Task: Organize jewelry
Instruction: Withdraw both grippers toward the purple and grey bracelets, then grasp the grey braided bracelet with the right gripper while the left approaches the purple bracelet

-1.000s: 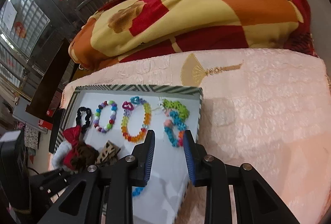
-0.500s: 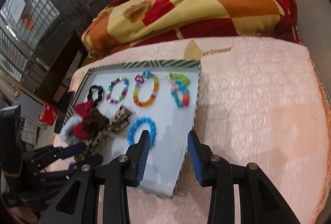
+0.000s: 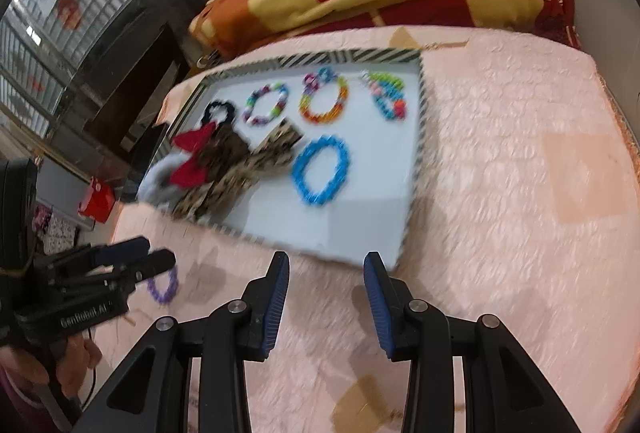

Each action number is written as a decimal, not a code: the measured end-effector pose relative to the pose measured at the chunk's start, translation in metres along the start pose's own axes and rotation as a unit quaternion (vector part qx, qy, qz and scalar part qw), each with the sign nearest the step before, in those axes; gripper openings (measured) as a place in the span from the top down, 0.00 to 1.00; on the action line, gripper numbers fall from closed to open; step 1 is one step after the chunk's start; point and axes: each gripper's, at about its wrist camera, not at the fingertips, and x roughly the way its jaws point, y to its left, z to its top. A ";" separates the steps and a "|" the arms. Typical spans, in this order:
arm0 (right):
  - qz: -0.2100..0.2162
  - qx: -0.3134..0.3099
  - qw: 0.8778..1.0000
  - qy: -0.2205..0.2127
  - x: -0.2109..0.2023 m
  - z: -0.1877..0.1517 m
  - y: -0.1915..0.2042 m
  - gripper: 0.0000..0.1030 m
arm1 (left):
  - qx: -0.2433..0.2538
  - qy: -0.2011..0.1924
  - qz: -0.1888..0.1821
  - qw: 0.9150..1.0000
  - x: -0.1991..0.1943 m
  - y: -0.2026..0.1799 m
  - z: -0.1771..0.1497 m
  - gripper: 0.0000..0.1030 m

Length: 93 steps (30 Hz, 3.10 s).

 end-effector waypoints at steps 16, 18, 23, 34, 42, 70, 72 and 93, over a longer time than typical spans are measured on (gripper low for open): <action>0.009 -0.019 1.000 0.023 -0.002 -0.068 0.037 0.62 | -0.063 0.012 -0.003 0.998 -0.019 0.083 -0.057 0.53; 0.011 -0.024 0.999 0.028 0.000 -0.074 0.041 0.62 | -0.067 0.016 -0.001 0.998 -0.018 0.090 -0.063 0.53; 0.017 -0.048 0.998 0.037 0.005 -0.085 0.056 0.62 | -0.080 0.019 0.004 0.997 -0.015 0.100 -0.074 0.53; 0.009 -0.083 0.995 0.047 0.004 -0.108 0.076 0.61 | -0.085 0.019 0.008 0.996 -0.012 0.102 -0.084 0.53; 0.023 -0.069 0.996 0.046 0.000 -0.121 0.074 0.61 | -0.077 0.028 0.007 0.997 -0.006 0.099 -0.085 0.53; 0.020 -0.209 0.974 0.088 0.037 -0.162 0.139 0.60 | -0.114 0.051 -0.011 0.992 0.009 0.118 -0.081 0.53; 0.023 -0.220 0.971 0.092 0.041 -0.162 0.144 0.60 | -0.115 0.053 -0.012 0.992 0.010 0.118 -0.081 0.53; -0.005 -0.205 0.975 0.079 0.057 -0.126 0.130 0.92 | -0.122 0.060 -0.020 0.990 0.018 0.119 -0.070 0.53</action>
